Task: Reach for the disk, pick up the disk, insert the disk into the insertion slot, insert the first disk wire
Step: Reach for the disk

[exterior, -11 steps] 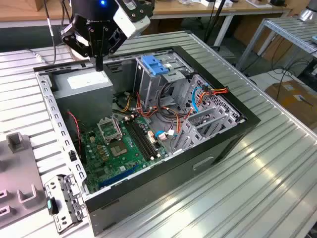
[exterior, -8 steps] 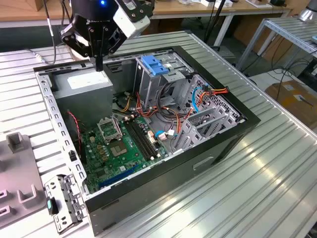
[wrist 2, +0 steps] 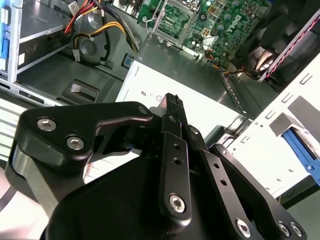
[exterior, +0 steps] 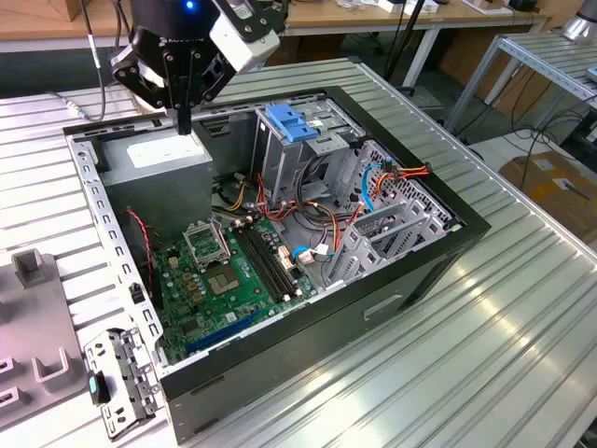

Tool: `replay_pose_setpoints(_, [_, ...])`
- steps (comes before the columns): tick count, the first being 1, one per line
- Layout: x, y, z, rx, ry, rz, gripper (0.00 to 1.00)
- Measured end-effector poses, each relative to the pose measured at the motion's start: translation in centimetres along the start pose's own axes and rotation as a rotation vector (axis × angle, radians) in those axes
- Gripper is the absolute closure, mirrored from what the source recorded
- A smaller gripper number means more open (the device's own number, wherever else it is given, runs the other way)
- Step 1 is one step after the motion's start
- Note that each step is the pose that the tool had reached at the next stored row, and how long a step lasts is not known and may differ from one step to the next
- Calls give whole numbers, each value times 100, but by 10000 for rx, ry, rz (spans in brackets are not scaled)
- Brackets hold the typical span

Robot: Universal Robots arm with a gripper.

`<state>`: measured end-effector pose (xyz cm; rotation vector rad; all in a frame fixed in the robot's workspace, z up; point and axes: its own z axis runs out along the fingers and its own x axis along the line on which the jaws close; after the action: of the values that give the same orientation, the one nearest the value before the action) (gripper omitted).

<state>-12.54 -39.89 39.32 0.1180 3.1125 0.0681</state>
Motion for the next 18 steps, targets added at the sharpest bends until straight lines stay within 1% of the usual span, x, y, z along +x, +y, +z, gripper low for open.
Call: replay_pose_setpoints(18, [46,-4,3,-7,0,0,89])
